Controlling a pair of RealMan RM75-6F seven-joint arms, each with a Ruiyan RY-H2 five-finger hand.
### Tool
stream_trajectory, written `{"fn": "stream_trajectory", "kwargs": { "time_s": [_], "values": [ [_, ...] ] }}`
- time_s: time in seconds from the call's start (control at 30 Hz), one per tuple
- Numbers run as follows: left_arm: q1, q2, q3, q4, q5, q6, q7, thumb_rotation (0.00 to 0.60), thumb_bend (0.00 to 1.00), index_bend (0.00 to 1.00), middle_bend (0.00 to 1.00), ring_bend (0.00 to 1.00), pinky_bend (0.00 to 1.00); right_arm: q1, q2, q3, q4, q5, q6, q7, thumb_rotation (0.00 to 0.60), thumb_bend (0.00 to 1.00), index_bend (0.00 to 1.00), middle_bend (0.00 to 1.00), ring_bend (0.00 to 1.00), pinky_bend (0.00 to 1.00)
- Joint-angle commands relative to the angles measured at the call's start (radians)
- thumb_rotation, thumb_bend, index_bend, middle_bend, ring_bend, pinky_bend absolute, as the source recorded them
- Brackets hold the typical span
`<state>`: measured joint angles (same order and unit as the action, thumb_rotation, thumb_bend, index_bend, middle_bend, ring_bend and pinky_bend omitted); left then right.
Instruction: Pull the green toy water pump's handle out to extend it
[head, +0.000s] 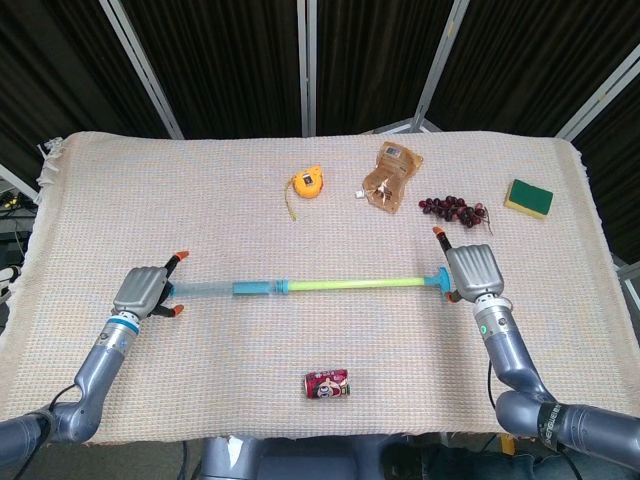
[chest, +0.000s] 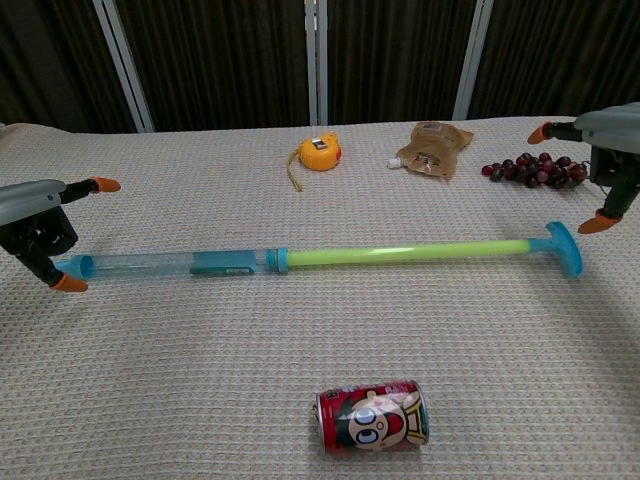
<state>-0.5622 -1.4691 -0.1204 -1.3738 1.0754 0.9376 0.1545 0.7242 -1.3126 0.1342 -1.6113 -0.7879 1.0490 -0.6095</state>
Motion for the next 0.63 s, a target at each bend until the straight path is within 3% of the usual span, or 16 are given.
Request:
{"fn": "stream_trajectory", "kwargs": {
  "time_s": [0.03,0.13,0.2,0.3,0.33,0.4,0.47,0.5,0.57,0.63],
  "values": [
    [0.010,0.017,-0.001,-0.013,0.016,0.017,-0.012,0.600,0.11,0.00,0.81,0.82,1.00,-0.011,0.018,-0.006,-0.027,-0.012,0.014,0.003,0.600,0.00,0.00,1.00,1.00,1.00],
    [0.025,0.054,-0.001,-0.050,0.036,0.042,-0.027,0.600,0.10,0.00,0.73,0.77,0.98,-0.037,0.049,-0.012,-0.066,-0.050,0.040,0.034,0.600,0.00,0.00,0.99,1.00,1.00],
    [0.046,0.090,-0.001,-0.085,0.066,0.084,-0.043,0.600,0.06,0.00,0.65,0.70,0.91,-0.068,0.084,-0.017,-0.104,-0.100,0.066,0.082,0.600,0.00,0.00,0.95,0.98,1.00],
    [0.124,0.178,0.025,-0.165,0.160,0.237,-0.055,0.600,0.00,0.00,0.37,0.46,0.60,-0.168,0.171,-0.050,-0.165,-0.286,0.163,0.246,0.600,0.00,0.00,0.80,0.87,0.95],
    [0.142,0.196,0.034,-0.183,0.179,0.265,-0.057,0.600,0.00,0.00,0.24,0.33,0.44,-0.191,0.187,-0.061,-0.164,-0.336,0.184,0.290,0.600,0.00,0.00,0.74,0.82,0.90],
    [0.175,0.230,0.050,-0.214,0.210,0.315,-0.061,0.600,0.00,0.00,0.07,0.12,0.21,-0.233,0.212,-0.082,-0.154,-0.422,0.227,0.367,0.600,0.00,0.00,0.54,0.65,0.67],
    [0.211,0.265,0.069,-0.247,0.243,0.367,-0.064,0.600,0.00,0.00,0.00,0.01,0.04,-0.277,0.233,-0.103,-0.135,-0.502,0.282,0.437,0.600,0.00,0.00,0.35,0.44,0.43],
    [0.228,0.281,0.079,-0.260,0.259,0.391,-0.061,0.600,0.00,0.00,0.00,0.00,0.02,-0.299,0.240,-0.113,-0.122,-0.537,0.311,0.467,0.600,0.00,0.00,0.24,0.30,0.28],
    [0.261,0.312,0.100,-0.289,0.285,0.431,-0.048,0.600,0.00,0.00,0.00,0.00,0.00,-0.341,0.251,-0.133,-0.094,-0.593,0.366,0.509,0.600,0.00,0.00,0.08,0.10,0.08],
    [0.285,0.335,0.116,-0.312,0.304,0.460,-0.043,0.600,0.00,0.00,0.00,0.00,0.00,-0.374,0.256,-0.146,-0.070,-0.629,0.409,0.532,0.600,0.00,0.00,0.01,0.01,0.00]
  ]
}}
